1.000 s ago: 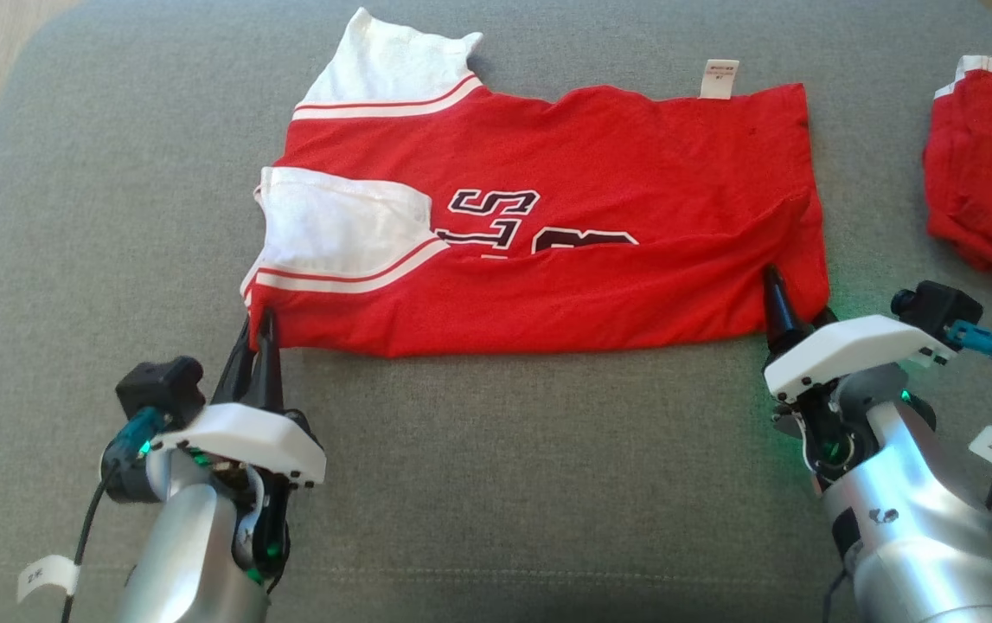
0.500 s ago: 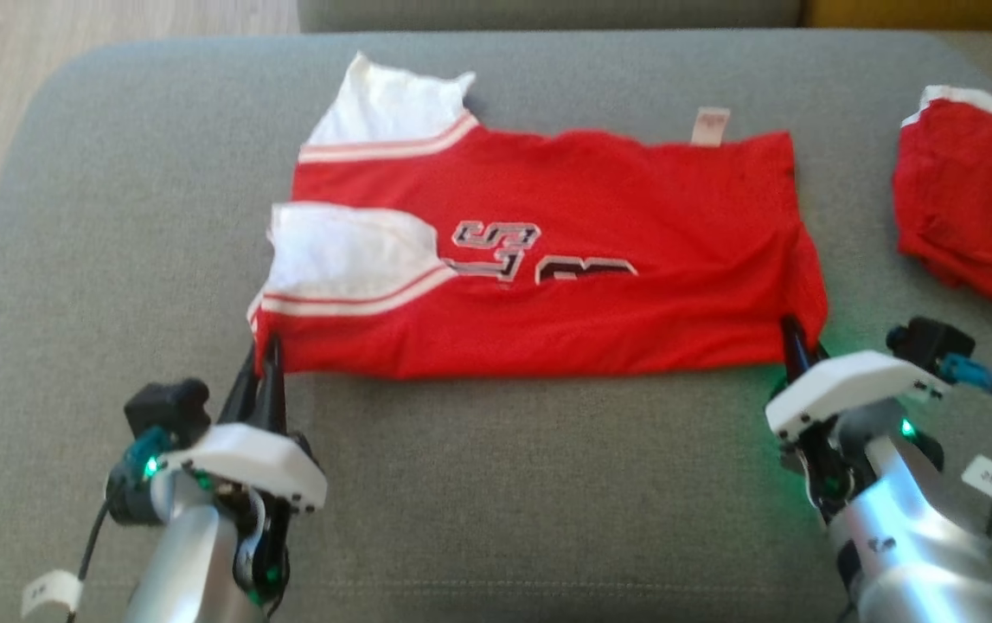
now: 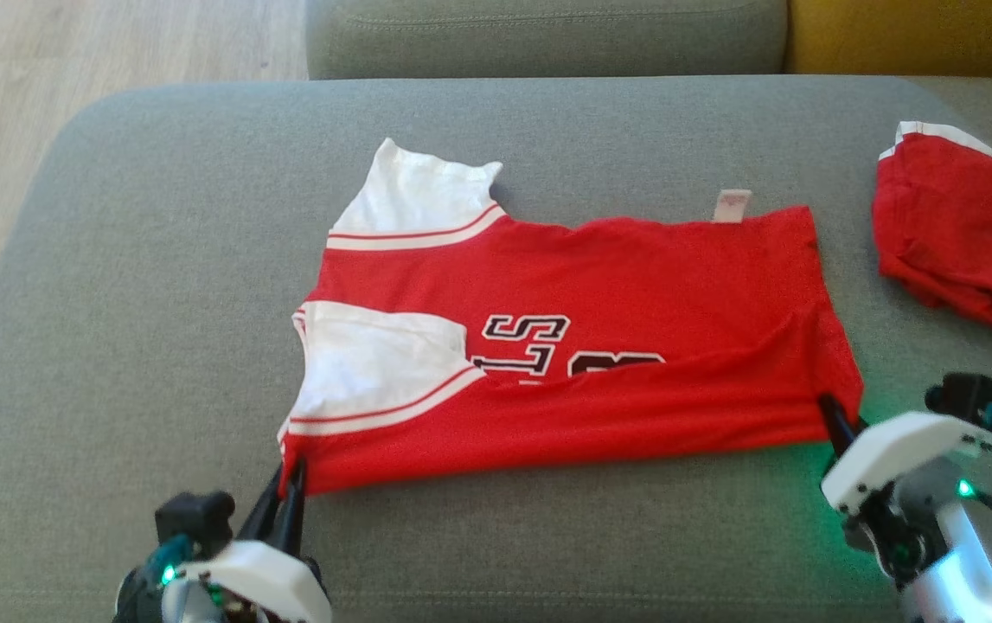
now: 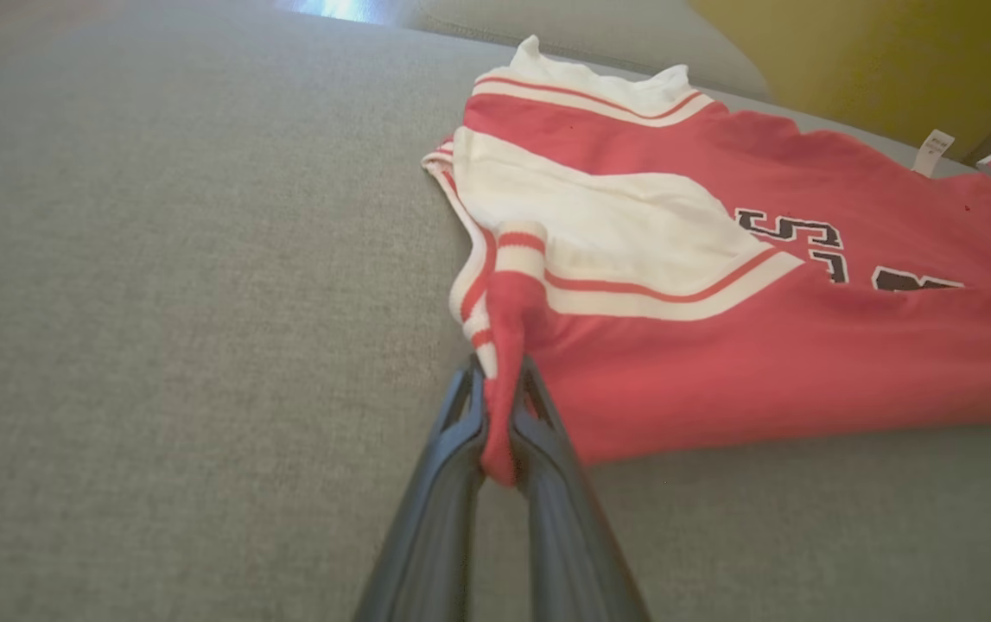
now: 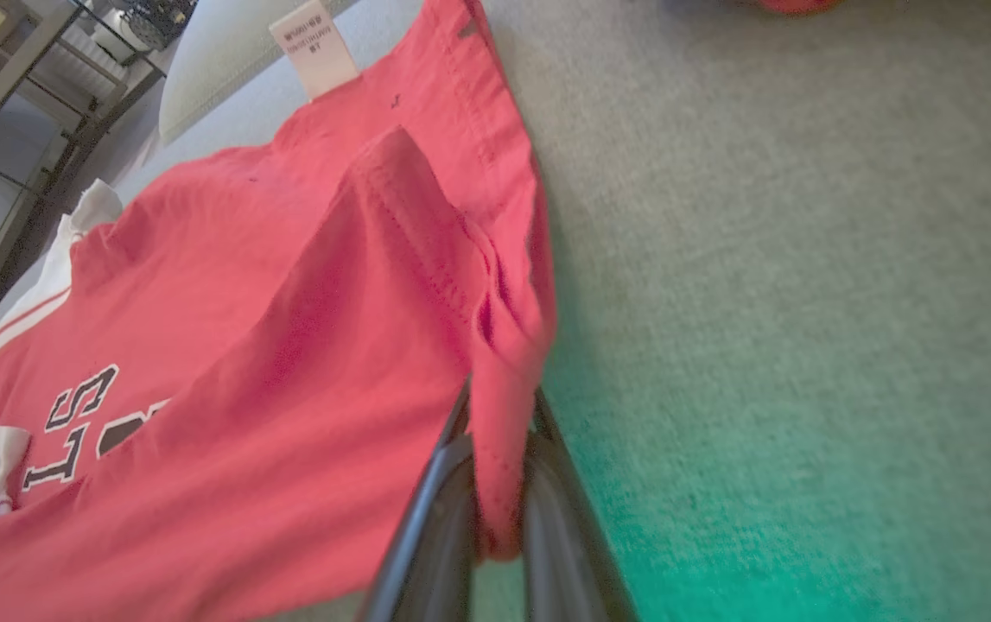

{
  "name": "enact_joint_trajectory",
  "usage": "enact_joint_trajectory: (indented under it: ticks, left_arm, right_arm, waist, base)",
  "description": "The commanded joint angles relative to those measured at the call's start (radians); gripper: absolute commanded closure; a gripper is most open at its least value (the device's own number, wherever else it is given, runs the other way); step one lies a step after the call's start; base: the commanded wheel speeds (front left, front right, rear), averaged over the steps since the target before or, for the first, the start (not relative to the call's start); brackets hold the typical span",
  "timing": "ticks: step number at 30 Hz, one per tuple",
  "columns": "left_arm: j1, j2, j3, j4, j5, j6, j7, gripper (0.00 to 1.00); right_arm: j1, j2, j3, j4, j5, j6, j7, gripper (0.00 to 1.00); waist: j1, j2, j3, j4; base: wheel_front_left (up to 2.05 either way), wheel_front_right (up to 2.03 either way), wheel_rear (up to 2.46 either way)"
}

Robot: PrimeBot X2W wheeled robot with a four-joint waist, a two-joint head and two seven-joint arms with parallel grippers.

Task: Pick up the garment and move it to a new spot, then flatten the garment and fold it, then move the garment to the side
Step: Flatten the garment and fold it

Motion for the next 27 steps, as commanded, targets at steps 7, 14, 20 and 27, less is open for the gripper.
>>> enact_joint_trajectory:
  ticks: [7,14,20,27]
  left_arm:
    - [0.069,0.023,-0.006,-0.131,0.002,-0.009,0.046,1.00]
    - [0.104,0.016,-0.016,-0.180,-0.013,0.010,0.072,0.17]
    - [0.100,0.013,-0.008,-0.224,-0.017,0.033,0.050,0.00]
    - [0.054,0.002,0.052,-0.331,-0.050,0.075,-0.019,0.00]
  right_arm:
    - [0.158,-0.035,-0.049,-0.245,-0.047,-0.001,0.130,1.00]
    - [0.298,0.046,-0.182,-0.477,-0.153,-0.001,0.237,0.00]
    - [0.311,0.111,-0.264,-0.618,-0.233,-0.001,0.271,0.00]
    - [0.282,0.123,-0.218,-0.729,-0.267,-0.001,0.150,0.00]
  waist:
    - [0.0000,-0.0001,-0.007,0.009]
    - [0.0000,-0.0001,-0.024,0.014]
    - [0.0000,-0.0001,-0.033,0.012]
    - [0.0000,-0.0001,-0.042,0.012]
  base:
    - [0.00,0.00,0.00]
    - [0.00,0.00,0.00]
    - [0.00,0.00,0.00]
    - [0.00,0.00,0.00]
